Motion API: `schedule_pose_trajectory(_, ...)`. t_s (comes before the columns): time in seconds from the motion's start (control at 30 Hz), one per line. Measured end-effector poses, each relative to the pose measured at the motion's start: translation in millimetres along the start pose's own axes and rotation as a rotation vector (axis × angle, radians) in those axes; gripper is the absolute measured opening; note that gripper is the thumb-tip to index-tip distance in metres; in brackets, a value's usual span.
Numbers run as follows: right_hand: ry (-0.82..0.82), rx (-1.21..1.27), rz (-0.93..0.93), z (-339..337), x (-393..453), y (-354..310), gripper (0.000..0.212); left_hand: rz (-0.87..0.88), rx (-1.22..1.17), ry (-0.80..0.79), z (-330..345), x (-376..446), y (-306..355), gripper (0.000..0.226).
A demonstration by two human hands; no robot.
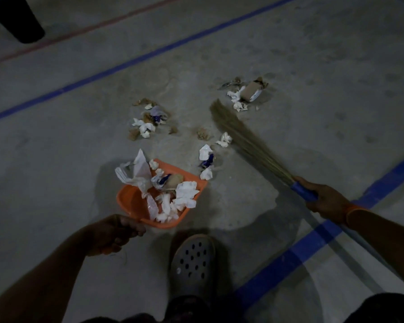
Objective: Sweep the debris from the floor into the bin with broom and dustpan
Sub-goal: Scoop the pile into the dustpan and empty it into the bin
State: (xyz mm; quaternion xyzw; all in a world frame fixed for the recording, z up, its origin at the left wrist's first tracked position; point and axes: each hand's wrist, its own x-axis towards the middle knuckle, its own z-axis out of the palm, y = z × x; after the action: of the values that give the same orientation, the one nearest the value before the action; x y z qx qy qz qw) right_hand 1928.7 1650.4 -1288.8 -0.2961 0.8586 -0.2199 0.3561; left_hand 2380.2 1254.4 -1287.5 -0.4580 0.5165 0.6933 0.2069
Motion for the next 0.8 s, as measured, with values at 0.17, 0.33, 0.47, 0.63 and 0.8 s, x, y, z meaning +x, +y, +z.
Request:
schedule_pose_trajectory(0.17,-0.039,-0.021,-0.027,10,3,-7,0.076,0.036,0.144,-0.077,25,19,26,0.021)
schedule_pose_trajectory(0.33,-0.134,-0.039,-0.141,30,-1,-3,0.08,0.084,0.105,-0.091,50,27,52,0.025)
schedule_pose_trajectory(0.47,-0.23,0.024,-0.218,47,-11,-5,0.082,0.098,0.103,-0.067,56,33,61,0.025)
schedule_pose_trajectory(0.63,-0.272,0.117,-0.278,50,-24,-2,0.079,0.127,0.034,-0.05,58,36,62,0.026)
schedule_pose_trajectory(0.8,-0.186,0.153,-0.333,44,-28,-5,0.091,0.168,-0.036,-0.033,53,36,59,0.027)
